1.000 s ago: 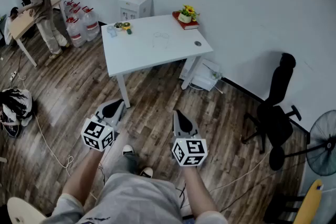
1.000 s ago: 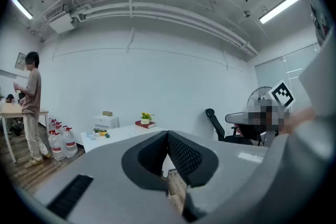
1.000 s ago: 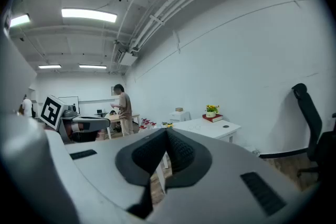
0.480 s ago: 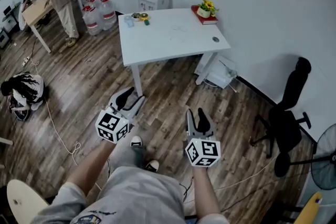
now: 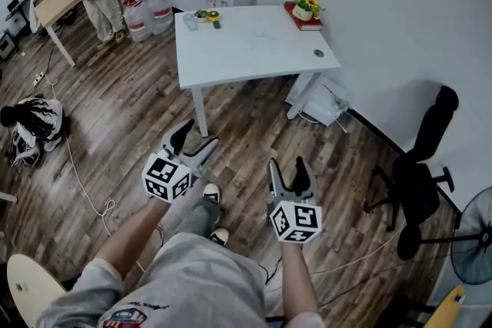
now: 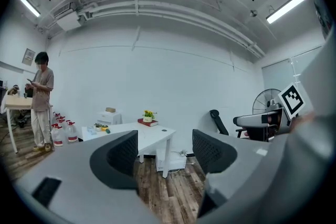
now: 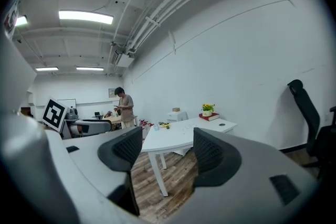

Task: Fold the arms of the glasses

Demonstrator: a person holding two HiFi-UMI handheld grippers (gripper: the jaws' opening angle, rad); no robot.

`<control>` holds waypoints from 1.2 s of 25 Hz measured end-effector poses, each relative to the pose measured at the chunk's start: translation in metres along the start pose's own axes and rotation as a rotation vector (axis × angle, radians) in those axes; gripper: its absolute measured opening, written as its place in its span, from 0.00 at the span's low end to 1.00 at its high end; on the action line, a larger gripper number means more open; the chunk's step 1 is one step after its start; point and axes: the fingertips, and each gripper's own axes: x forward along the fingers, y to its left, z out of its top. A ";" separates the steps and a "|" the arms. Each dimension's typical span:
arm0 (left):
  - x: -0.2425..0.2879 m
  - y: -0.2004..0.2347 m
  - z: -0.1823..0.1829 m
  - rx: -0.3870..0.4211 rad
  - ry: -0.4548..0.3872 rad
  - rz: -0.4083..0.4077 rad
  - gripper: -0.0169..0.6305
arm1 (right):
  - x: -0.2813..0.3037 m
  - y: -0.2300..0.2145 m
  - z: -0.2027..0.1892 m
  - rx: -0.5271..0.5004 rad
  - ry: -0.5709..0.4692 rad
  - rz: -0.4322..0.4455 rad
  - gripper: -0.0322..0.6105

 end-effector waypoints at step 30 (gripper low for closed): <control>0.381 0.216 0.045 -0.034 0.010 0.054 0.50 | 0.406 -0.160 0.066 -0.022 0.102 0.112 0.44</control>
